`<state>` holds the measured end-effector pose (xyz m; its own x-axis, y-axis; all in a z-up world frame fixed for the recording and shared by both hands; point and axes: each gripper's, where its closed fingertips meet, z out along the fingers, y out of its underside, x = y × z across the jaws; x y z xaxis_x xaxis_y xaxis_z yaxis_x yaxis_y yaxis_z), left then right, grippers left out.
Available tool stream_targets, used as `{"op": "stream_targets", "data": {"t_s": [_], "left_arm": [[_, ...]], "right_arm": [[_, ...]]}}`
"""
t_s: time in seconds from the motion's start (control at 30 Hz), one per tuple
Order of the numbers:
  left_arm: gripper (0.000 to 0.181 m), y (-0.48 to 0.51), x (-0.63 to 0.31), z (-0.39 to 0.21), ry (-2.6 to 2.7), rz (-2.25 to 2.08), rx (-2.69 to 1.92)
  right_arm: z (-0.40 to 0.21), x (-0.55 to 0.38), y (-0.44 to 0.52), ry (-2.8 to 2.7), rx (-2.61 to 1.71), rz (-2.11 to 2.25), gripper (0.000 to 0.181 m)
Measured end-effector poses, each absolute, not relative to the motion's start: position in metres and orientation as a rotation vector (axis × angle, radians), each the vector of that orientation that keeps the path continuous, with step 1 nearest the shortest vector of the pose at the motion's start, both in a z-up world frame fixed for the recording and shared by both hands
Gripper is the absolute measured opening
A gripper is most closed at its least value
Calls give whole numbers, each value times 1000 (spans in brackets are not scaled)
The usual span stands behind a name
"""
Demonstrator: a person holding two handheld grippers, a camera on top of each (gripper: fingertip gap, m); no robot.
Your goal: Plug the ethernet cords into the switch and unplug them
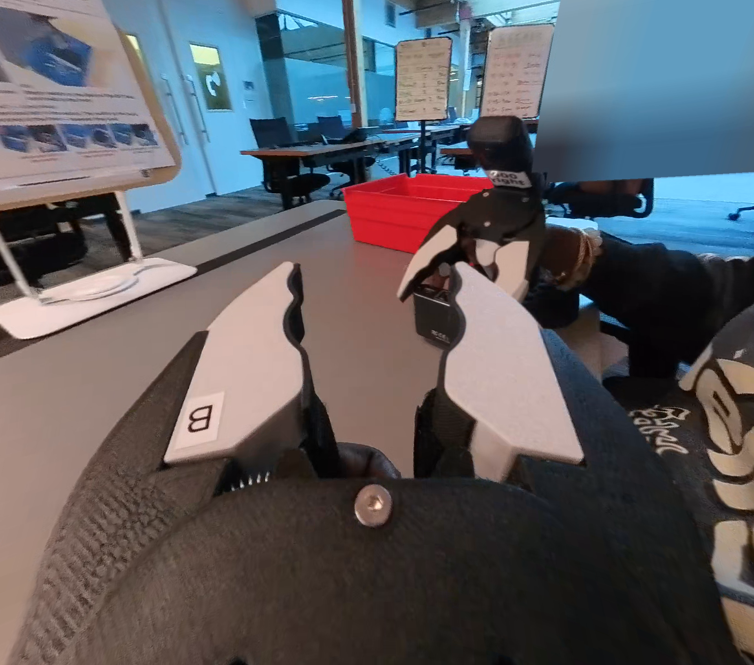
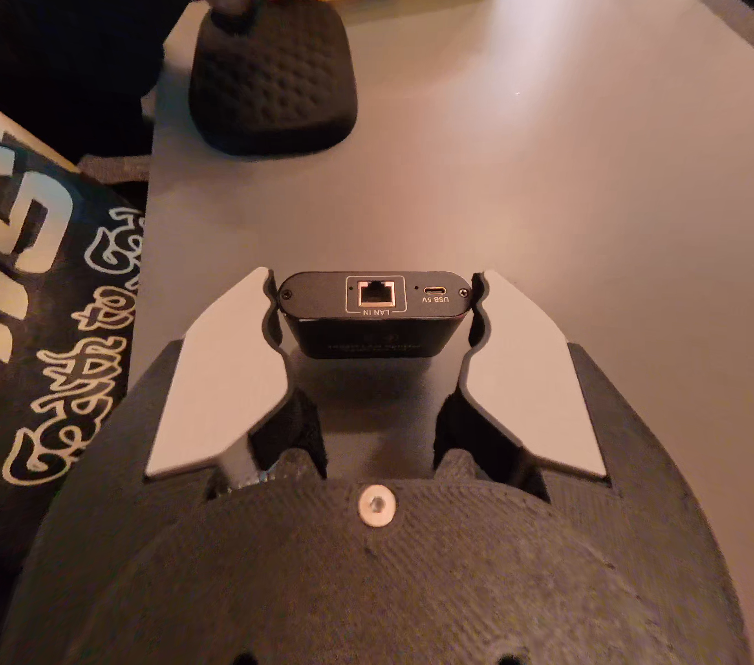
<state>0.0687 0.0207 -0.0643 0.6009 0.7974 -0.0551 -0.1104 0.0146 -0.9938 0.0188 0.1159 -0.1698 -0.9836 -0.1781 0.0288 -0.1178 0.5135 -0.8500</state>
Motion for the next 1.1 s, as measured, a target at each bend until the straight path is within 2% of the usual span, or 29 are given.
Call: {"op": "stream_targets", "data": {"t_s": [0.3, 0.33, 0.4, 0.53, 0.83, 1.0, 1.1], "left_arm": [[67, 5, 75, -55, -642, 877, -1381], [68, 4, 74, -56, -648, 881, -1384], [68, 0, 73, -56, -672, 874, -1378], [73, -4, 74, -59, -762, 727, -1365], [77, -73, 100, -13, -917, 944, -1165], [67, -192, 123, -45, -1505, 1458, -1237], [54, -228, 136, -84, -1774, 1420, -1336]], "right_arm": [[-182, 28, 128, 2751, -451, -1355, 91], [-182, 28, 129, 2748, -457, -1357, 94], [-174, 29, 128, 2706, -470, -1430, 112], [-138, 29, 124, 2468, -427, -1764, 130], [-108, 7, 135, 2196, -196, -2025, 126], [-111, 9, 133, 2234, -219, -2017, 124], [-112, 7, 132, 2238, -198, -2014, 122]]}}
